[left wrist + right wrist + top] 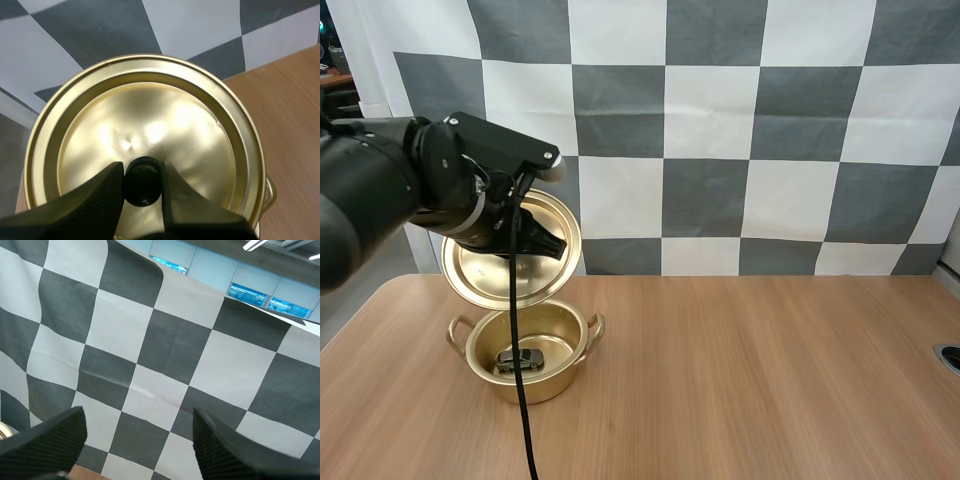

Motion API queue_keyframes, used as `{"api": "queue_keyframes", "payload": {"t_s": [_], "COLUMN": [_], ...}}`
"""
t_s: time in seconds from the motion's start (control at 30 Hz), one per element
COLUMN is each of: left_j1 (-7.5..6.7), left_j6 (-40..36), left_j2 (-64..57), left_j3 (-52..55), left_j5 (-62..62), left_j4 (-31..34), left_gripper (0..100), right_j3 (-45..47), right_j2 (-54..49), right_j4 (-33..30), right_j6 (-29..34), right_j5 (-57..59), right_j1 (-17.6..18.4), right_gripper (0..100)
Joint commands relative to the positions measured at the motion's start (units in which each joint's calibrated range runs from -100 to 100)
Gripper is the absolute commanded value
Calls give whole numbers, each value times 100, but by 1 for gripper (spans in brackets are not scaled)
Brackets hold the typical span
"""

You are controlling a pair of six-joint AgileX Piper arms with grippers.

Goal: Open the pot, put the car inside, and close it

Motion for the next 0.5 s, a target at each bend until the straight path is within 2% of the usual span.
{"api": "queue_keyframes", "payload": {"t_s": [0.0, 0.17, 0.47], "left_j1": [-2, -2, -2], "left_j6": [-6, -6, -6], "left_j2": [296, 576, 582], "left_j3": [3, 3, 50], "left_j5": [62, 710, 1014], "left_j4": [50, 81, 121], "left_gripper": [0, 0, 0], "right_j3": [8, 8, 8], "right_j2": [-3, -3, -3], "right_j4": [-3, 7, 28], "right_j6": [8, 8, 27], "right_j5": [0, 0, 0], "right_j1": [-2, -2, -2], "right_gripper": [100, 100, 100]}}
